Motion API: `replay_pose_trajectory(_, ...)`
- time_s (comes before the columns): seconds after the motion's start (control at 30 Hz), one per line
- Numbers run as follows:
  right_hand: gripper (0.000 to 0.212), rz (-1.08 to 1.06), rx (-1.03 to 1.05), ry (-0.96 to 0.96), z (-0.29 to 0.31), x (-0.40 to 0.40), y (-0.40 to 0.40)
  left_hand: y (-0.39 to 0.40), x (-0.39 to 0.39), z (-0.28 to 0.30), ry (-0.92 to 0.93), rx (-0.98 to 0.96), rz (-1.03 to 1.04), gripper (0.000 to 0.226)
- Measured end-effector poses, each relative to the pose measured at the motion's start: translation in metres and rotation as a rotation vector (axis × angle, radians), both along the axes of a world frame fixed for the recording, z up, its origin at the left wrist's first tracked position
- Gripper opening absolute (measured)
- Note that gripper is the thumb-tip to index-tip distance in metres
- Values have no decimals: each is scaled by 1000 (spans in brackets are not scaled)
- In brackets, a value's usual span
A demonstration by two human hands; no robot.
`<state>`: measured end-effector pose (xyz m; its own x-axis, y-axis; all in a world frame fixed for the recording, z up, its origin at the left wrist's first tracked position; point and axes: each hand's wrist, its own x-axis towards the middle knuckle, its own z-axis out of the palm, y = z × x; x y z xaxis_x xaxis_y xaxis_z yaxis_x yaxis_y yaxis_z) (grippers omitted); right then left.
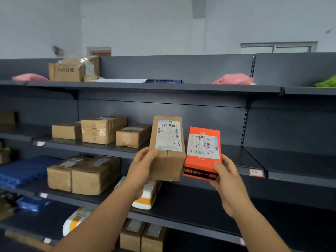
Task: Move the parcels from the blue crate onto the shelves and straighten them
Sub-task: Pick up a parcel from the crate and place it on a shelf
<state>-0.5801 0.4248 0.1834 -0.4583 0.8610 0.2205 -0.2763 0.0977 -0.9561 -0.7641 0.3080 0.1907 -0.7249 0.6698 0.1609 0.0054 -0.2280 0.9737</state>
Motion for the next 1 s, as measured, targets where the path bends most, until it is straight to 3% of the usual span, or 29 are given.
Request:
replay_pose_trajectory(0.4,33,-100,43,-81,28,-118,51,80,-118,36,39,-143,-16,43)
replay_pose_trajectory(0.6,38,-203,25,-162,31,-182,68,114,-179,19,492,-369,114,94)
replay_pose_trajectory(0.7,40,-233,7,-186,26,-202,69,122,-197,15,794,-518,259,104)
replay_pose_trajectory(0.83,38,-261,1,-208,20,-223,66,131,-216,14,1332,-603,414,86)
replay_pose_trajectory(1.0,39,-280,-34,-191,14,-236,61,150,-235,23,1503,-659,416,68)
